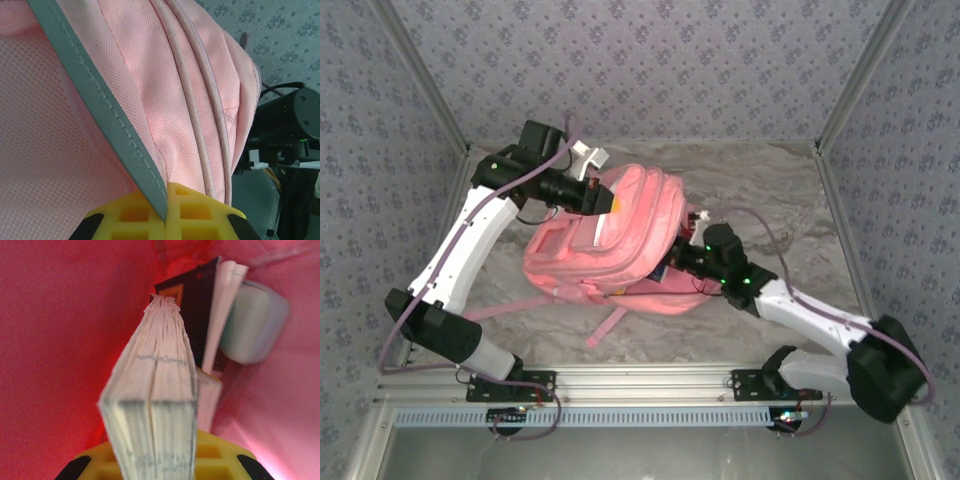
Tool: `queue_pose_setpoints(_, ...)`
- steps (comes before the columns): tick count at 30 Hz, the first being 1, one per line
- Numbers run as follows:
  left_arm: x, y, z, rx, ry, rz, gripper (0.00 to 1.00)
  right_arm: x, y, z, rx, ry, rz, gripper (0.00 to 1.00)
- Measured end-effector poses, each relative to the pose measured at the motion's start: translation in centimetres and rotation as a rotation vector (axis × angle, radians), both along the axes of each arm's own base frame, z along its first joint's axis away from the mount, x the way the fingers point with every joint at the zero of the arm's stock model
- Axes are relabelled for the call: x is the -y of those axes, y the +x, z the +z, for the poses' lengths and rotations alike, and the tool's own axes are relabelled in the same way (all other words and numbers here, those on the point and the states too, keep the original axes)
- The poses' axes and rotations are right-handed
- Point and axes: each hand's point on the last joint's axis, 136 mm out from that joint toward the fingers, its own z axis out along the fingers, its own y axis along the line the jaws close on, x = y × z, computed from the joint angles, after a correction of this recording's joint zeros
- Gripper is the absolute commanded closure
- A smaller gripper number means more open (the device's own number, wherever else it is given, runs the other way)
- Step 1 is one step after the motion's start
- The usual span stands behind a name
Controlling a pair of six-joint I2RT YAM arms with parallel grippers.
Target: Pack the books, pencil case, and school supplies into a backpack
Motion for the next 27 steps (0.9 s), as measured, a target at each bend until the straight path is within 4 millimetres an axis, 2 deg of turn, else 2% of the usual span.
queue_pose_setpoints(3, 0.0, -0.1, 0.1, 0.000, -0.010, 0.009, 1.00, -2.9, 2.3, -0.6, 0.000, -0.012, -0.003, 0.99)
queue_pose_setpoints(5, -0.1, -0.1, 0.2, -0.002, -0.014, 0.015, 1.00, -4.7, 3.6, -1.4, -0.014, -0.011, -0.004, 0.92)
queue_pose_setpoints(6, -0.3, 0.0, 0.2, -0.002, -0.016, 0.023, 1.00, -5.7, 4.2, -2.0, -0.024, -0.008, -0.003, 0.87)
queue_pose_setpoints(9, -0.7, 0.6, 0.3, -0.001, -0.026, 0.050, 1.00, -8.3, 5.6, -3.0, -0.047, 0.007, 0.002, 0.53)
queue_pose_setpoints(10, -0.8, 0.7, 0.4, -0.002, -0.029, 0.057, 1.00, -9.0, 5.8, -3.2, -0.052, 0.013, 0.009, 0.45)
queue_pose_setpoints(11, -0.9, 0.9, 0.4, -0.005, -0.032, 0.064, 1.00, -9.6, 5.9, -3.2, -0.054, 0.023, 0.016, 0.37)
queue_pose_setpoints(13, -0.9, 1.0, 0.3, -0.013, -0.039, 0.069, 1.00, -9.9, 5.9, -2.7, -0.048, 0.039, 0.020, 0.29)
queue_pose_setpoints(16, -1.0, 1.1, 0.5, -0.018, -0.051, 0.076, 1.00, -8.9, 5.5, -1.7, -0.020, 0.045, 0.007, 0.23)
queue_pose_setpoints(19, -1.2, 1.3, 0.4, -0.026, -0.059, 0.087, 1.00, -6.5, 4.5, 0.0, 0.033, 0.031, -0.009, 0.18)
queue_pose_setpoints(24, -1.2, 1.5, 0.0, -0.042, -0.071, 0.102, 1.00, -1.9, 2.3, 4.2, 0.165, -0.001, -0.043, 0.19)
queue_pose_setpoints(27, -1.2, 1.3, -0.3, -0.061, -0.080, 0.115, 1.00, 0.7, 0.8, 3.9, 0.194, -0.063, -0.068, 0.22)
